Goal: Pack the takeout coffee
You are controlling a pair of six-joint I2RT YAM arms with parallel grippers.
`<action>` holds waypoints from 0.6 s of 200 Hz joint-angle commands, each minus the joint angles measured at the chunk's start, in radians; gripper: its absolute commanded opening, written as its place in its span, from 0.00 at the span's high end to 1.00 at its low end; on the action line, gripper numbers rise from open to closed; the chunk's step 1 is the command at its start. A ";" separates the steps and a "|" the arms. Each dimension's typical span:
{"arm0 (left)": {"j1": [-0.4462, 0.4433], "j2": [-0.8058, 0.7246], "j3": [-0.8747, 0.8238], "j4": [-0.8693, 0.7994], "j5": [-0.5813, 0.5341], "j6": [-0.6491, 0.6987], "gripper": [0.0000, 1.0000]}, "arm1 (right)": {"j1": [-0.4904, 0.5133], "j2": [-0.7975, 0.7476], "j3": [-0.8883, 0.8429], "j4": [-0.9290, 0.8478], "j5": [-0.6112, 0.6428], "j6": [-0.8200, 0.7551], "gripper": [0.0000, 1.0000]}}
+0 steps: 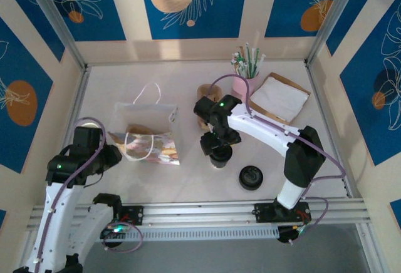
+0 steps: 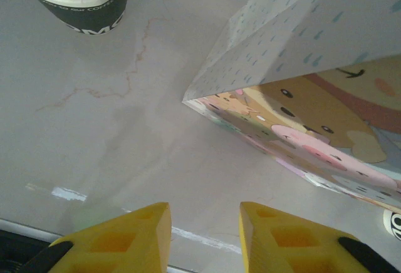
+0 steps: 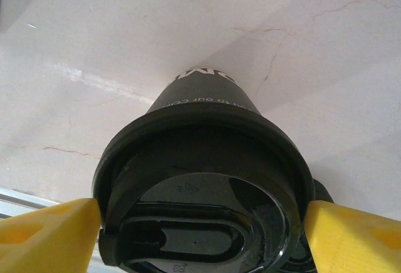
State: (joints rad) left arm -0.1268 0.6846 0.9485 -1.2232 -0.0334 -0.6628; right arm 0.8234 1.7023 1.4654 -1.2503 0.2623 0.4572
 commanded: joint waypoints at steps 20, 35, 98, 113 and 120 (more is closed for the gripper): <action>0.013 -0.008 -0.029 0.036 0.033 -0.026 0.68 | 0.009 0.010 0.014 -0.023 -0.009 -0.012 0.18; 0.013 -0.015 -0.039 0.033 0.021 -0.034 0.68 | 0.011 0.015 0.013 -0.023 -0.009 -0.013 0.18; 0.013 -0.021 -0.056 0.059 -0.027 -0.061 0.71 | 0.017 0.037 0.015 -0.020 -0.010 -0.014 0.19; 0.014 -0.016 -0.065 0.077 -0.034 -0.065 0.71 | 0.019 0.043 0.016 -0.021 -0.009 -0.015 0.19; 0.013 -0.013 -0.069 0.084 -0.036 -0.067 0.71 | 0.018 0.045 0.016 -0.023 -0.009 -0.015 0.19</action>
State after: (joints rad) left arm -0.1261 0.6689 0.8993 -1.1744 -0.0387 -0.7090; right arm 0.8333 1.7229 1.4673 -1.2499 0.2619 0.4522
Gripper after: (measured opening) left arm 0.292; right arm 0.806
